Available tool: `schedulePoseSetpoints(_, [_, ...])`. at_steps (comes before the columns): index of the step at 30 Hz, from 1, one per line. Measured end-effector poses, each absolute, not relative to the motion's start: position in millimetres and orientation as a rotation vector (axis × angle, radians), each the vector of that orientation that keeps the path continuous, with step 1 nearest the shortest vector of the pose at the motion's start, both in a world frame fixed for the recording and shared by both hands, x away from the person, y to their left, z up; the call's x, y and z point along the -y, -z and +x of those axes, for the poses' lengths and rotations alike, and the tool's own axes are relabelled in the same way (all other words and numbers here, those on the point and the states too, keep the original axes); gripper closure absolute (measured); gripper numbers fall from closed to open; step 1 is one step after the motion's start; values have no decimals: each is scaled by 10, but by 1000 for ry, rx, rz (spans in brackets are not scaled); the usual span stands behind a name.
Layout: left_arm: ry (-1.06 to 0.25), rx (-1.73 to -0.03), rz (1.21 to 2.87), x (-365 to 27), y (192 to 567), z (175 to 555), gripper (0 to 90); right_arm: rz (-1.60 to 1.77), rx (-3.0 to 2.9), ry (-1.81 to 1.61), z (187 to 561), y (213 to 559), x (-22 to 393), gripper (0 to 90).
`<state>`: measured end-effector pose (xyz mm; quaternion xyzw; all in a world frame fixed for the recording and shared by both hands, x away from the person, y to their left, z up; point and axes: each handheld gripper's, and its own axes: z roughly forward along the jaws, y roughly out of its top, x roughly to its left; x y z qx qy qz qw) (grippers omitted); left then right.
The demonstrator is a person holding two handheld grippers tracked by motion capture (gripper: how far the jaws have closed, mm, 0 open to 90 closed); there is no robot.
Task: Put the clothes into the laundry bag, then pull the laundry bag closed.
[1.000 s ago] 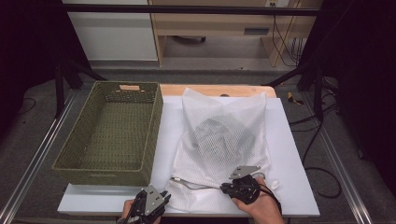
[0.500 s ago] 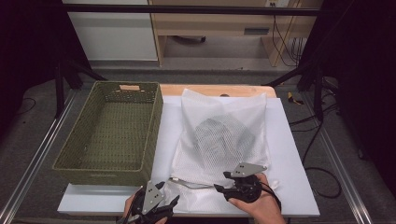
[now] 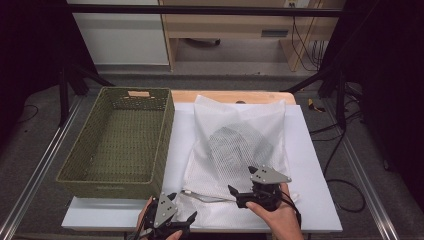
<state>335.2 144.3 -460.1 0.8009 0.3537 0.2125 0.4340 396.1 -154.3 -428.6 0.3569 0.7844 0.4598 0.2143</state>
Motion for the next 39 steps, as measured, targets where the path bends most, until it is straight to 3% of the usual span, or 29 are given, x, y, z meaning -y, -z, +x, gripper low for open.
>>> schedulePoseSetpoints(7, [-559, -916, 2005, -1464, 4602, 3317, 241, 941, -2185, -1278, 3940, 4244, 1461, 132])
schedulePoseSetpoints(18, [-599, -960, 1974, -1543, 4560, 3290, 305, 883, -2212, -1227, 3958, 4189, 1235, 156])
schedulePoseSetpoints(39, [-550, -1049, 1987, -1536, 4701, 3436, 444, 797, -2292, -1200, 3933, 4263, 1130, 318])
